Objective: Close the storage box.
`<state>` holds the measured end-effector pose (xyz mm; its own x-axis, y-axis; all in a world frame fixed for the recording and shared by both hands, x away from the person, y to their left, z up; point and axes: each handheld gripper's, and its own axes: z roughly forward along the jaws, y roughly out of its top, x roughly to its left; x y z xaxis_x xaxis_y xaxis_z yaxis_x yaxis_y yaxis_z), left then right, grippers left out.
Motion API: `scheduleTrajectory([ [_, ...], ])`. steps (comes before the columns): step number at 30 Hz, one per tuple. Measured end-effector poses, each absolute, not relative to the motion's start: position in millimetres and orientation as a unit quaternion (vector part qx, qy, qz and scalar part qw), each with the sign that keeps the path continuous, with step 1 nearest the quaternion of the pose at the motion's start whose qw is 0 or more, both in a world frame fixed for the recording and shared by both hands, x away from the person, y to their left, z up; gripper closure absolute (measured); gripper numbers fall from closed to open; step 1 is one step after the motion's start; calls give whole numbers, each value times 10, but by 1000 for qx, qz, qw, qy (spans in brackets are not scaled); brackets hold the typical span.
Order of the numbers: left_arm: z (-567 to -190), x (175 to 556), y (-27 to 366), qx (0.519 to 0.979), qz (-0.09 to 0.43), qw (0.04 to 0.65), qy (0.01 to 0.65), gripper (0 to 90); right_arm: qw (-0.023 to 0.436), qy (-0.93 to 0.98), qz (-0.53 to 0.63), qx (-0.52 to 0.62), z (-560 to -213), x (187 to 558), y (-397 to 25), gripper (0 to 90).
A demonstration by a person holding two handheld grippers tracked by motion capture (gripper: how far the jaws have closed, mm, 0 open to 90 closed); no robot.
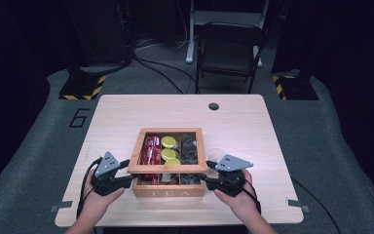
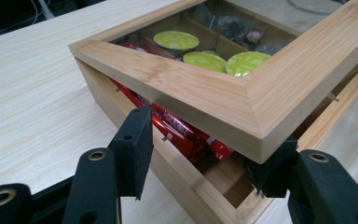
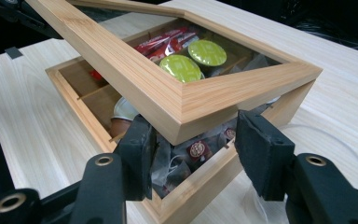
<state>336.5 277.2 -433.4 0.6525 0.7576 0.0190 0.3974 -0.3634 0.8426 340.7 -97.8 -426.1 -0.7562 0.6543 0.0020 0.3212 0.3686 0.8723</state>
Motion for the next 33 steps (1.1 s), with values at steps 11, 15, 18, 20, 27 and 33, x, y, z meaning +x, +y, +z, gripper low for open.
scheduleTrajectory([
  [11, -4432, 3355, 2787, 799, 201, 434, 364, 464, 171, 808, 471, 309, -4344, 3375, -973, 484],
  [15, -4465, 3350, 2796, 802, 194, 433, 362, 464, 170, 808, 472, 309, -4383, 3372, -972, 483],
  [18, -4484, 3351, 2801, 805, 195, 431, 358, 464, 168, 808, 471, 310, -4412, 3368, -970, 483],
  [20, -4499, 3348, 2799, 804, 194, 433, 360, 464, 165, 808, 470, 315, -4426, 3365, -969, 483],
  [27, -4544, 3337, 2800, 809, 187, 424, 361, 464, 158, 813, 466, 310, -4480, 3364, -956, 488],
  [33, -4574, 3314, 2824, 813, 178, 419, 362, 464, 152, 816, 465, 309, -4514, 3348, -959, 489],
])
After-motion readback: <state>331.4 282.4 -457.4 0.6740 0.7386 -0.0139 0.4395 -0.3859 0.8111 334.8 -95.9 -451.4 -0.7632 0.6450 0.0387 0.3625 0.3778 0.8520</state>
